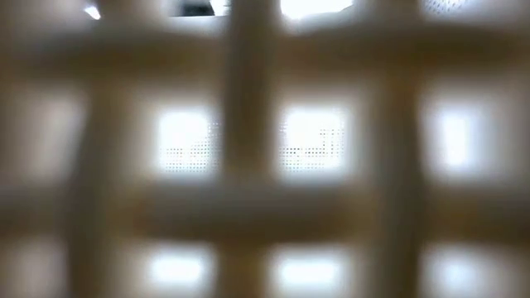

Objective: Pick & Place Medicine items
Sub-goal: Put the top left red medicine bottle into the white bin

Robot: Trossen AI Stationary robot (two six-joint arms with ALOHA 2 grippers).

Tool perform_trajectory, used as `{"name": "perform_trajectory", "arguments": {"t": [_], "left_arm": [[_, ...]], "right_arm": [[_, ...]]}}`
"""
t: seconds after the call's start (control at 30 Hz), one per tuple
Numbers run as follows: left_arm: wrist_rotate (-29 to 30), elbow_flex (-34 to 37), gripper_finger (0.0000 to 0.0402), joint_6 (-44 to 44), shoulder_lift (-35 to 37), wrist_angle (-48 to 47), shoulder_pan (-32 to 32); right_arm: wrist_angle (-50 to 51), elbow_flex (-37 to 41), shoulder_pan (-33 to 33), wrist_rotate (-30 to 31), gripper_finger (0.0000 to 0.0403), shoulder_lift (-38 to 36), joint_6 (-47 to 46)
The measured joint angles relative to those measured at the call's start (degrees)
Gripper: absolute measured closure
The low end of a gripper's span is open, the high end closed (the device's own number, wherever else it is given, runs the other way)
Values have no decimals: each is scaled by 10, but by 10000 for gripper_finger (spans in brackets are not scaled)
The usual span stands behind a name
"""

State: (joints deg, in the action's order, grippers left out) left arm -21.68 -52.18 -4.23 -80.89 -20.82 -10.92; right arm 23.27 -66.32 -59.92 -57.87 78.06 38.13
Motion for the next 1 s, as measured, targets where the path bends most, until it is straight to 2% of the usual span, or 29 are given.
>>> {"name": "perform_trajectory", "arguments": {"t": [0.57,0.8,1.0], "left_arm": [[91,0,225,79,100,0,-3],[200,0,225,272,140,-18,-4],[208,0,225,238,186,-44,-4]], "right_arm": [[0,0,0,0,335,0,0],[0,0,0,0,335,0,0],[0,0,0,0,335,0,0]]}}
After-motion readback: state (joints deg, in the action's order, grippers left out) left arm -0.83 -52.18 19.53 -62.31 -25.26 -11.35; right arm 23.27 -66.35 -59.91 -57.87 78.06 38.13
